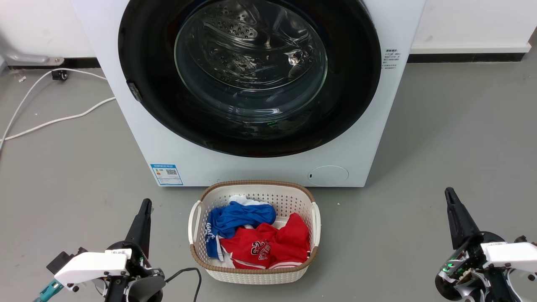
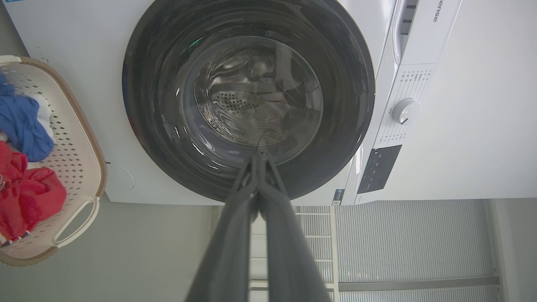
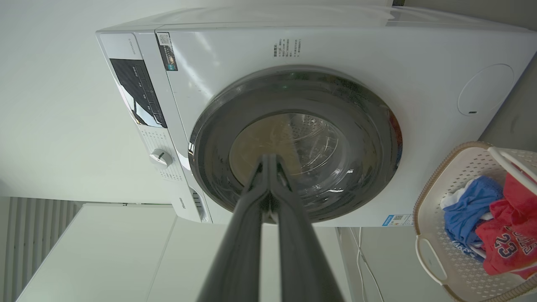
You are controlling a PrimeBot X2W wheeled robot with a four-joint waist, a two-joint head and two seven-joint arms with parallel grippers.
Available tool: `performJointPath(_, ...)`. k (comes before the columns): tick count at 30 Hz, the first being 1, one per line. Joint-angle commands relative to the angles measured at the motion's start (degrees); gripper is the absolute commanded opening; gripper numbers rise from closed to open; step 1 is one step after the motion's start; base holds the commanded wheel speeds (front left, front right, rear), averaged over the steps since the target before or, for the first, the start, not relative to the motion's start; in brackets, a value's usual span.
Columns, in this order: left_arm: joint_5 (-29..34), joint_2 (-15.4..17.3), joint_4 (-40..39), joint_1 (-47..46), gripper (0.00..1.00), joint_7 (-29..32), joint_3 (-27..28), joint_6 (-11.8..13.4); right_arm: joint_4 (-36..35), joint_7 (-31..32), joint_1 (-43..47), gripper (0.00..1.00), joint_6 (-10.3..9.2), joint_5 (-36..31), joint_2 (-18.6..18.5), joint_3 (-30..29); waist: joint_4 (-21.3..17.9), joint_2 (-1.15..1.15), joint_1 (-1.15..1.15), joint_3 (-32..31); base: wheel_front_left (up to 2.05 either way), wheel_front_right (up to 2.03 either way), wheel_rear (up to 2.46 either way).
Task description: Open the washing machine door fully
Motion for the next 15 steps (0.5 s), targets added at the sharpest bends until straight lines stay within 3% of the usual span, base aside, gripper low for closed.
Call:
performJointPath(1,0.0,0.0,0.0,-0.4,0.00,0.2,0.1,-0.1,0.1,0.3,-0.7,0.00,0.02,-0.2,0.2,-0.1,0.0,0.00,0.00,0.0,0.00,0.00,0.00)
performJointPath(15,0.0,0.0,0.0,-0.4,0.00,0.1,0.1,-0.1,0.1,0.3,-0.7,0.00,0.02,-0.3,0.3,-0.2,0.0,0.00,0.00,0.0,0.00,0.00,0.00)
